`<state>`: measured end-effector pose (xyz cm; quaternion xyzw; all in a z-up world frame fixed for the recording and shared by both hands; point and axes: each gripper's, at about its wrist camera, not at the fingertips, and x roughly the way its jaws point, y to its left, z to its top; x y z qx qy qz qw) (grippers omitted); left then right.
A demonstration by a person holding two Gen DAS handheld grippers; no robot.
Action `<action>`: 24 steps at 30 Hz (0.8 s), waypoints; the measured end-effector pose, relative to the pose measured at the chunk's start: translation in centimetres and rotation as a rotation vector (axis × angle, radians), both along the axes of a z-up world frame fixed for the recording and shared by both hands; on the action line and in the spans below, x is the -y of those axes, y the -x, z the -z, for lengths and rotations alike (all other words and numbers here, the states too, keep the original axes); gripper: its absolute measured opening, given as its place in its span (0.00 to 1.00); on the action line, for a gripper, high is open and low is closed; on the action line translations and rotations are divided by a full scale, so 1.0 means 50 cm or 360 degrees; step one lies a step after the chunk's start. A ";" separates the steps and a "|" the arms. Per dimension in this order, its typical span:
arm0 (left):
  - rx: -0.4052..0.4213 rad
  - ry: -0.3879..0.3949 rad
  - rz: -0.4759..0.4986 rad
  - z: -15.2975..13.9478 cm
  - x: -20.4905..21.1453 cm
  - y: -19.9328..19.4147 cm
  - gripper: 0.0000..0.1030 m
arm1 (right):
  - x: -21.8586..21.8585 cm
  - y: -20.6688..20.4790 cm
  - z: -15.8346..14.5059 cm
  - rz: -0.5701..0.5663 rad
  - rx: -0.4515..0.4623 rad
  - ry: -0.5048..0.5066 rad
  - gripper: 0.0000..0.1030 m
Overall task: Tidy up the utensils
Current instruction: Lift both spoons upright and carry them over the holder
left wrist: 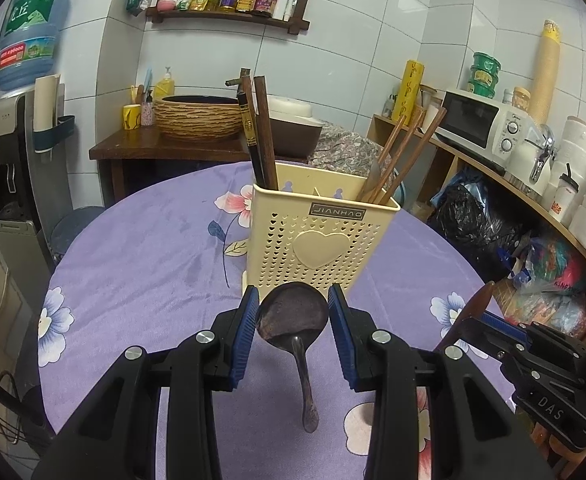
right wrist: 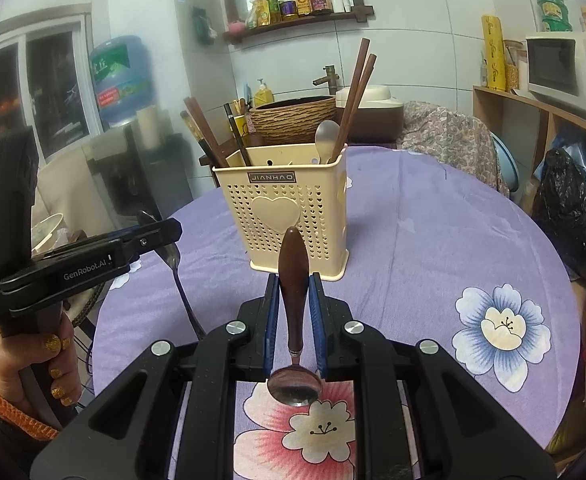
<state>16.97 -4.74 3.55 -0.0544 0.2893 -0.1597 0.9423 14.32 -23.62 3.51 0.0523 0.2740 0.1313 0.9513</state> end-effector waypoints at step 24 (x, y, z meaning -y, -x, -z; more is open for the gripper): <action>0.0370 -0.0038 -0.0093 -0.272 0.052 -0.187 0.35 | -0.072 -0.193 -0.304 0.0032 0.0559 0.0086 0.16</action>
